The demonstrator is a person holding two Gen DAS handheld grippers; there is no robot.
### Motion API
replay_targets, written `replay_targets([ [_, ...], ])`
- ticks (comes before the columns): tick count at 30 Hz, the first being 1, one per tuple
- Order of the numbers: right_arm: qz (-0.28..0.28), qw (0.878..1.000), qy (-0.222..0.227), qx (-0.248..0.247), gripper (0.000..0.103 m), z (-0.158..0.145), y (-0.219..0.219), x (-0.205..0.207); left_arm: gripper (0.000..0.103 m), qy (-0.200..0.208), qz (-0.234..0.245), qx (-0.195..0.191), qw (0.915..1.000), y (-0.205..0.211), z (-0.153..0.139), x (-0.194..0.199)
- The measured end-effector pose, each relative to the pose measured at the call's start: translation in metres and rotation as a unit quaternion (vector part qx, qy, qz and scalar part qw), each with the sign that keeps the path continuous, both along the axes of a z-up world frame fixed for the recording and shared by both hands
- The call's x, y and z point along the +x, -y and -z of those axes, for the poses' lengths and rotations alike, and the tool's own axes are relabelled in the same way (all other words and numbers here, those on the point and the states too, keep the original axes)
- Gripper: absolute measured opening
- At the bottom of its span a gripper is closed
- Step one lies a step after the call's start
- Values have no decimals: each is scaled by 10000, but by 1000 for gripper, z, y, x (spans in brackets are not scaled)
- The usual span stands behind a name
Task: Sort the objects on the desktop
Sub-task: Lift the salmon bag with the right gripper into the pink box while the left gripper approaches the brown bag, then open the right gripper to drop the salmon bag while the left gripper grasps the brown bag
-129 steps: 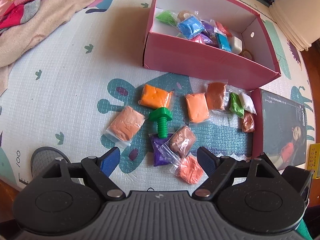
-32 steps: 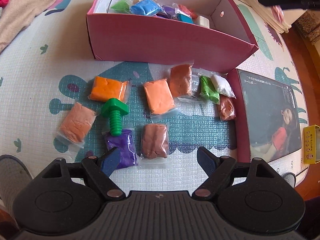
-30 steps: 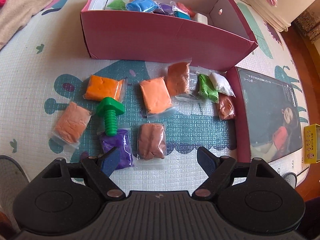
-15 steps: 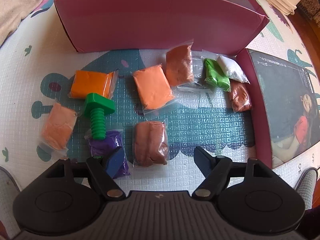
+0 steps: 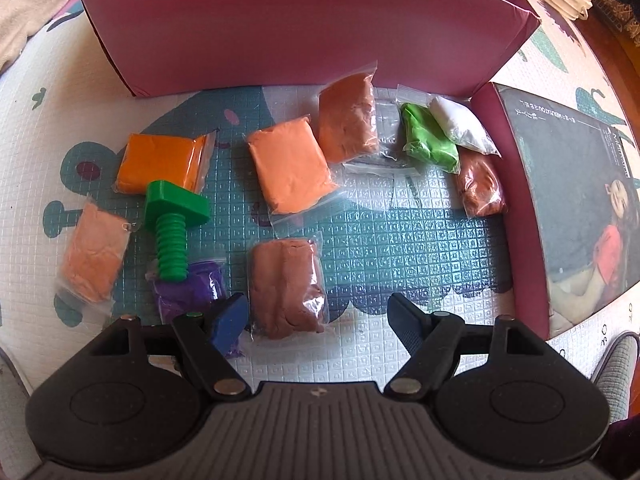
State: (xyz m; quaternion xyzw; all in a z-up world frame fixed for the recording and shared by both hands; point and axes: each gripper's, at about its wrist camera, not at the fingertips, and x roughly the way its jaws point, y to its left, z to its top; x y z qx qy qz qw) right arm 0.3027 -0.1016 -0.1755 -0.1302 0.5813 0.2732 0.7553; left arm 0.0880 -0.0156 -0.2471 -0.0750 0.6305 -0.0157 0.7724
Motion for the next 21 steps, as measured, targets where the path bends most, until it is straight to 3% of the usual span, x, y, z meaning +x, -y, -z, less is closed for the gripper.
replay_targets([
  [13, 88, 9994, -251, -206, 42, 21, -7, 8, 77, 18, -102, 96, 9999, 0, 3, -3],
  [21, 8, 9993, -189, -313, 52, 25, -13, 4, 66, -55, -301, 312, 9990, -2, 2, -3],
])
